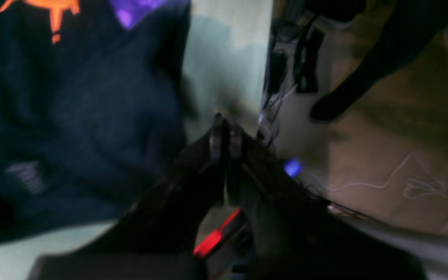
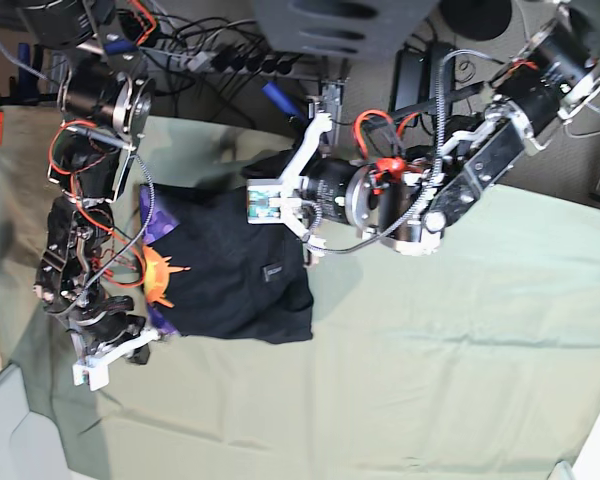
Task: Fold the T-shirt properly
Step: 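Flip the bundle over with both grippers, showing the sun print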
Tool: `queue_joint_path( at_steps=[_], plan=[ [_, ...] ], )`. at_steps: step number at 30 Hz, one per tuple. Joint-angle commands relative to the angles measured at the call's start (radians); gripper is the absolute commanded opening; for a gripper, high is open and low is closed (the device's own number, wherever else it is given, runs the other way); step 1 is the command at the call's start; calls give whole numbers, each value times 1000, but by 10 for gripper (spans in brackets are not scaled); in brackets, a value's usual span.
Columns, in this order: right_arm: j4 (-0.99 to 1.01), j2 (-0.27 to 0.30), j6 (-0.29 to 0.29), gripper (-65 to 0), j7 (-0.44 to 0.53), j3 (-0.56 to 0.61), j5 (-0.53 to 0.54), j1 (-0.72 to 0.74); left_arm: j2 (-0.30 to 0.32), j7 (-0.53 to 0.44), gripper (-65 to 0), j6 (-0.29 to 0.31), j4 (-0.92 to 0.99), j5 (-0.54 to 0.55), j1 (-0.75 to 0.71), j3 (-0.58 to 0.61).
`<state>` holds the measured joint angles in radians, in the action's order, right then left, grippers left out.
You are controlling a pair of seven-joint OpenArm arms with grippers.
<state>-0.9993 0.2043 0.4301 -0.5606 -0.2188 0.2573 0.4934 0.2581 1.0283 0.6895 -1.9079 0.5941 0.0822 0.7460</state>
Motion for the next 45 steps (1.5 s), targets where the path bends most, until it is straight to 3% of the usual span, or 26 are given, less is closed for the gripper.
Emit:
queue_joint_path(
  at_steps=[1,8,15,21,26,30,36,39,45],
  plan=[
    [-8,5,64,-650,20,11,11,30,-22,-23,-650,9,9,10,6,-3],
    [8,0,64,-650,19,145,-50,30,-94,-121,-650,9,125,-64,6,-3],
    [8,0,64,-650,14,229,-79,29,-103,-251,-650,9,253,-254,8,-3],
    [8,1,64,-650,-18,229,-78,29,-88,-254,-650,3,385,-297,56,-14],
    [7,5,64,-650,-74,229,-69,27,-76,-254,-650,2,429,-307,97,-94],
    [6,39,64,-650,-95,229,-15,26,-40,-256,-650,2,433,-306,127,-162],
    [-18,93,66,-650,-213,229,159,12,46,-322,-650,2,435,-307,182,-212],
    [-84,101,68,-650,-261,229,233,-32,71,-325,-650,-3,435,-307,216,-223],
    [-305,100,68,-650,-305,228,282,-179,83,-326,-650,-17,438,-307,270,-223]
  ],
)
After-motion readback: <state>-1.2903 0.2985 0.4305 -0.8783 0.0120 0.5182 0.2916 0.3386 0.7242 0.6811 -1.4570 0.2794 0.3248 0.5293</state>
